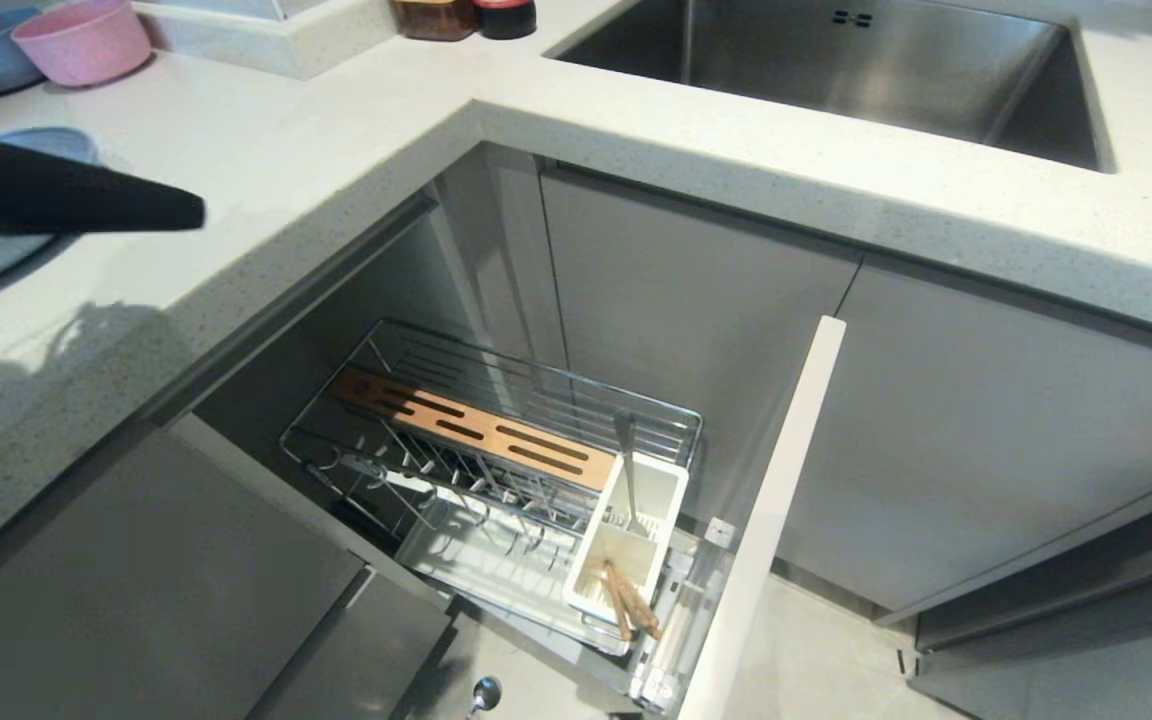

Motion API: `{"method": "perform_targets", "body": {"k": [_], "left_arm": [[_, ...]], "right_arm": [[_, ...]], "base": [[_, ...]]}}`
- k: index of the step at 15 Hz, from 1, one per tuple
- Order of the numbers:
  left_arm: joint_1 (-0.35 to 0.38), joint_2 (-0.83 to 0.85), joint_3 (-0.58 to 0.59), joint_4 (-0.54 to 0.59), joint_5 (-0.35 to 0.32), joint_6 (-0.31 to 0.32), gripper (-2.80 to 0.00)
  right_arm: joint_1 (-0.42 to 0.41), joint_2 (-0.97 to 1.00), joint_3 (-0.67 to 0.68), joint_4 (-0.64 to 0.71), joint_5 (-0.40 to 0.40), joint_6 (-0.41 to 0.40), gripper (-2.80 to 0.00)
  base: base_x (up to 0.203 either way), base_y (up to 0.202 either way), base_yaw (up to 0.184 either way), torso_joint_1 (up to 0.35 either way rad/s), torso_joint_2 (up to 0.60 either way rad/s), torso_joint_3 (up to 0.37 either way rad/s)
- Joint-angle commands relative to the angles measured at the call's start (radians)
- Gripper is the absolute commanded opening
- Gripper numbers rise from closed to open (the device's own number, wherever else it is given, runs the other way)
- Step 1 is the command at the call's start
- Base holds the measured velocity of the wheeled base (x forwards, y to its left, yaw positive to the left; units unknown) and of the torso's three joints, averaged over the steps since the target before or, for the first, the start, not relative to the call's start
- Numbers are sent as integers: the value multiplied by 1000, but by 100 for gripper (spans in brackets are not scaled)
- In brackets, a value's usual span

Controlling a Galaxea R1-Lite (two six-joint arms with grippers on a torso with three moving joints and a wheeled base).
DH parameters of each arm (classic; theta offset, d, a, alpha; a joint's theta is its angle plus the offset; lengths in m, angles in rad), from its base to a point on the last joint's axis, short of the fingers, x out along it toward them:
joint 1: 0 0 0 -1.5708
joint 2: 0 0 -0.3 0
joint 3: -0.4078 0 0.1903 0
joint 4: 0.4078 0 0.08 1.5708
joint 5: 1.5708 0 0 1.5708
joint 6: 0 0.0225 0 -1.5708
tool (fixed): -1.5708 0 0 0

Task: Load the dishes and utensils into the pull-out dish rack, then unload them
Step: Take the fork out of the cupboard

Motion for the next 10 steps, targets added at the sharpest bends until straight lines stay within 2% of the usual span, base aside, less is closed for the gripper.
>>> {"method": "perform_targets", "body": {"k": [1, 3, 5, 8, 10], "left_arm": [[-75, 153, 7, 6, 139, 5, -280], [-210, 248, 0, 7, 347, -35, -280], [-316, 316, -11, 8, 467, -123, -280], [-395, 393, -18, 3, 542, -217, -280], [-418, 451, -19, 0, 603, -230, -280]], "right_arm": [[0, 1, 1, 0, 0, 0, -280], [0, 1, 2, 0, 0, 0, -280], [0, 1, 1, 0, 0, 0, -280], [0, 1, 1, 0, 0, 0, -280], [0, 1, 1, 0, 0, 0, -280]], "base": [[0, 0, 0, 0, 0, 0], [0, 0, 0, 0, 0, 0], [0, 0, 0, 0, 0, 0], [0, 0, 0, 0, 0, 0], [0, 0, 0, 0, 0, 0]]}}
